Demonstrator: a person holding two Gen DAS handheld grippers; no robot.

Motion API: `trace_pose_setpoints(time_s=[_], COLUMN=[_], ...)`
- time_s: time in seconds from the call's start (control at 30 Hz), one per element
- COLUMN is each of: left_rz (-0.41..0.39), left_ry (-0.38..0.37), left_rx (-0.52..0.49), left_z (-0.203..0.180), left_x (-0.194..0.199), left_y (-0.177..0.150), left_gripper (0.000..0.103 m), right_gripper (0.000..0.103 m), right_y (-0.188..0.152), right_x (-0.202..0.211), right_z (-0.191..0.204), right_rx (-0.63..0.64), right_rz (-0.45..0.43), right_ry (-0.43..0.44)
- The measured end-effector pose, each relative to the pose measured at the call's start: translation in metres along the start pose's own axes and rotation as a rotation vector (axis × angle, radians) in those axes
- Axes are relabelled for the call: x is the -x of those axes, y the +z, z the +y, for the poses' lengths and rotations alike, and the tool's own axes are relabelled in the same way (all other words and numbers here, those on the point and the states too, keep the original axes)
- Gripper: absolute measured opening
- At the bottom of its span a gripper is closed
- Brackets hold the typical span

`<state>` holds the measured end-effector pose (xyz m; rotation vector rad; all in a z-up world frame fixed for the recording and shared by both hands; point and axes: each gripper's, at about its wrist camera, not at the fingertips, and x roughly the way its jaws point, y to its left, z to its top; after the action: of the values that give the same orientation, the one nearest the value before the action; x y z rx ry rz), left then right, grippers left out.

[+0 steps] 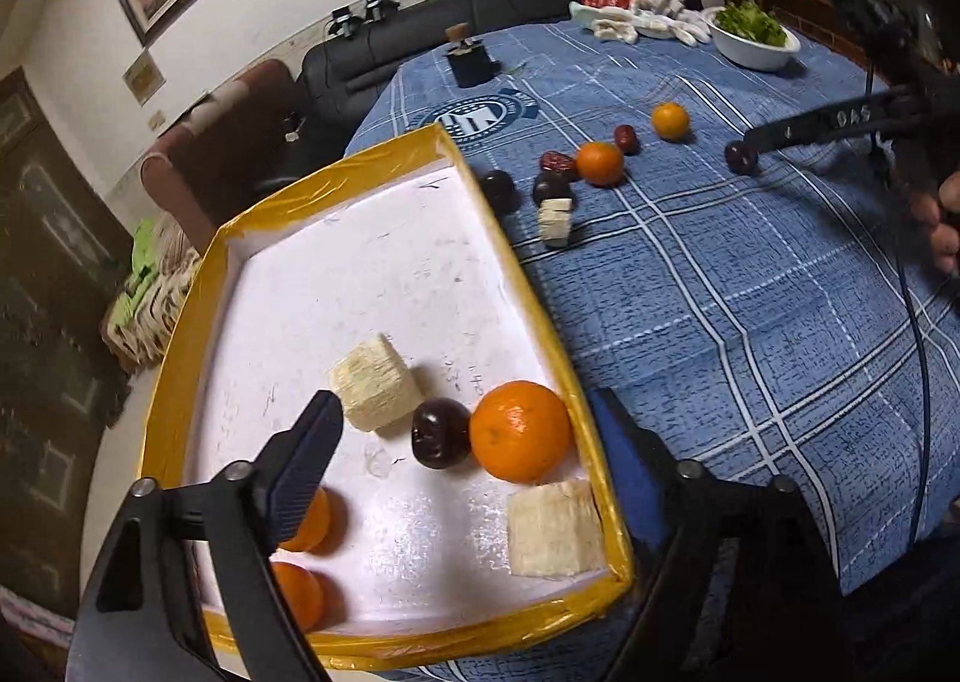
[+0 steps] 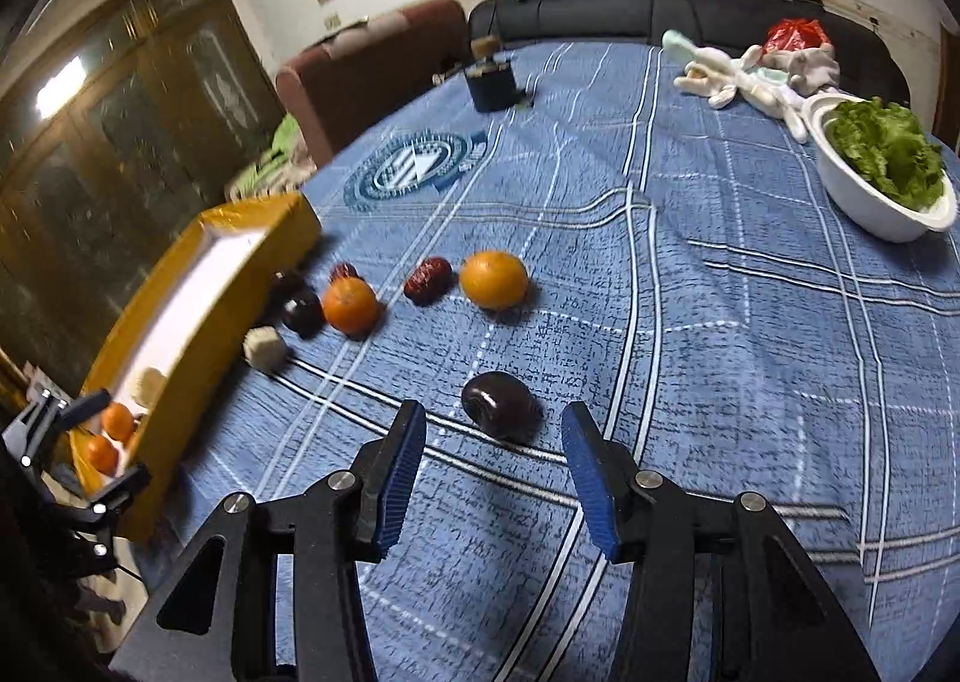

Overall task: Organize fruits
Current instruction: 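Grasp a dark plum with the right gripper while the left grasps a small white cube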

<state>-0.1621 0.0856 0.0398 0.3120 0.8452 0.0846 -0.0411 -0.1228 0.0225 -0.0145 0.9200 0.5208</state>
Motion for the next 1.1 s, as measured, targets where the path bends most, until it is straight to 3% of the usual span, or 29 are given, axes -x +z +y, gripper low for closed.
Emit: trace_pose_setpoints(time_s=[0.27, 0.4, 0.57, 0.7, 0.77, 0.93, 1.1], left_rz=[0.019, 0.032, -0.041, -0.080, -0.060, 0.079, 0.154], left_ry=[0.052, 0.049, 0.047, -0.055, -0.098, -0.159, -0.127], left_rx=[0.009, -0.037, -0.064, -0.035, -0.022, 0.033, 0.019], left_z=[0.022, 0.015, 0.001, -0.009, -0.015, -0.030, -0.035], left_x=[-0.016, -0.015, 0.005, 0.009, -0.001, -0.055, -0.091], left_y=[0.004, 0.005, 0.019, 0.044, 0.057, 0.082, 0.092], left_gripper=[0.086, 0.086, 0.086, 0.086, 0.086, 0.086, 0.082], right_gripper=[0.047, 0.034, 0.029, 0.029, 0.029, 0.030, 0.030], right_y=[0.009, 0.006, 0.005, 0.004, 0.003, 0.002, 0.002], right_x=[-0.031, -0.034, -0.031, -0.029, -0.028, -0.026, -0.025], right_z=[0.010, 0.010, -0.001, -0.001, -0.003, -0.013, -0.017], right_rx=[0.050, 0.071, 0.020, 0.021, 0.010, -0.041, -0.069], right_rz=[0.056, 0.048, 0.032, 0.027, 0.022, 0.020, 0.020], right_ry=[-0.052, -0.088, -0.030, -0.021, -0.008, 0.056, 0.080])
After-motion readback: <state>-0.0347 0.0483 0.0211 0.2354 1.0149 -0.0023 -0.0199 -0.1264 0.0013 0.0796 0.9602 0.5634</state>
